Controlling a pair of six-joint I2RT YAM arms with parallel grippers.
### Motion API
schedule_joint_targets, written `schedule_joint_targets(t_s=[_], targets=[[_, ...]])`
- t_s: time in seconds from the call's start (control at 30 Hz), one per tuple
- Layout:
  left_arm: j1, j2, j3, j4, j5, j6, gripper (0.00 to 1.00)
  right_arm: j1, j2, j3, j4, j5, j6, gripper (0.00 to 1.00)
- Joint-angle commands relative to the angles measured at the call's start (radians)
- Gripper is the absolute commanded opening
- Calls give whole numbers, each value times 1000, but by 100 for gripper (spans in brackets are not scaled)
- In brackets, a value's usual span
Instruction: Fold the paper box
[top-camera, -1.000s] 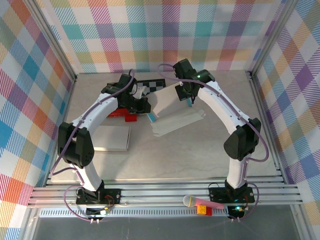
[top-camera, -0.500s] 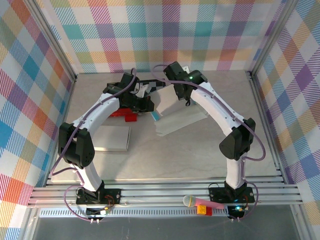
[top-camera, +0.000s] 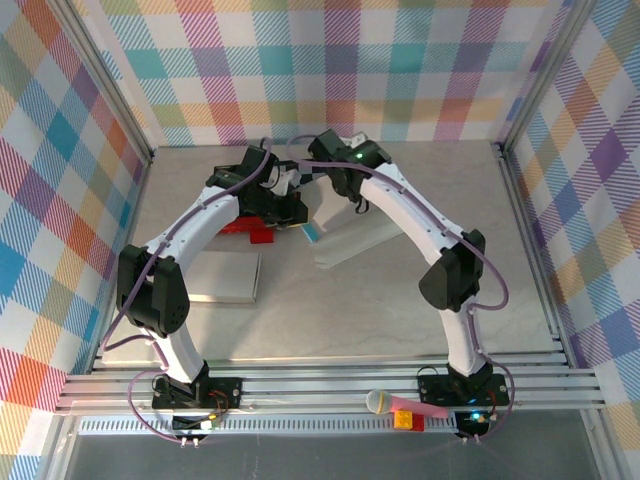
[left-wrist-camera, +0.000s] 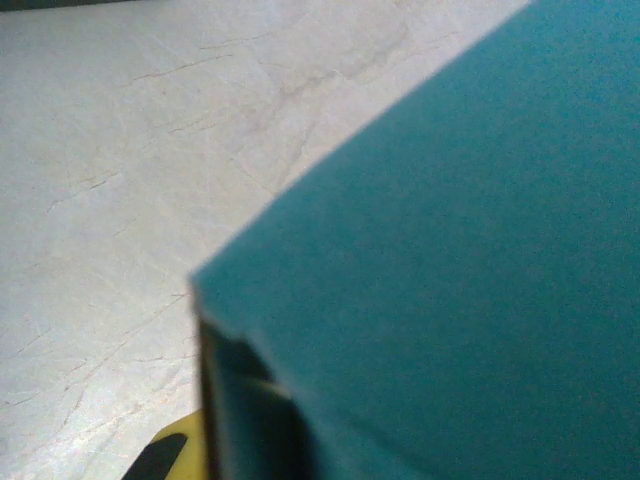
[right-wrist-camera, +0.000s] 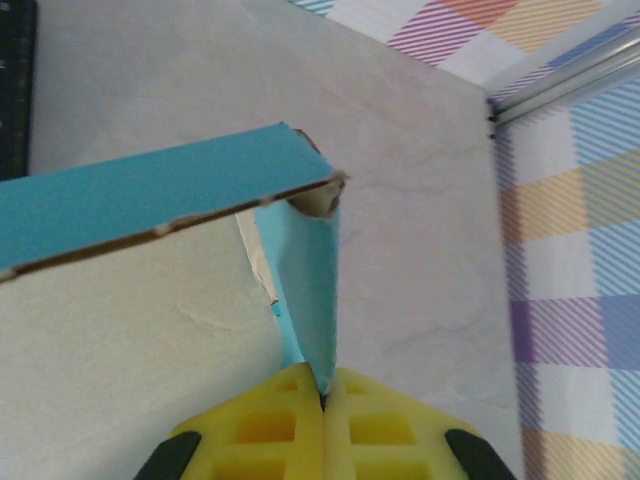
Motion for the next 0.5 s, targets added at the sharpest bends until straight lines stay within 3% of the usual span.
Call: schedule_joint_targets(t_s=[0.0,0.23,0.47], targets=[[-9,-3,23,19,49,-2,0,-43,-59,-17,48,-232,-64,13],[-8,-4,22,25,49,-5,0,-120,-103,-108,96,-472,-58,21],[-8,-6,24,22,49,-5,0,-164,-116,-135,117,-526,-86,23]])
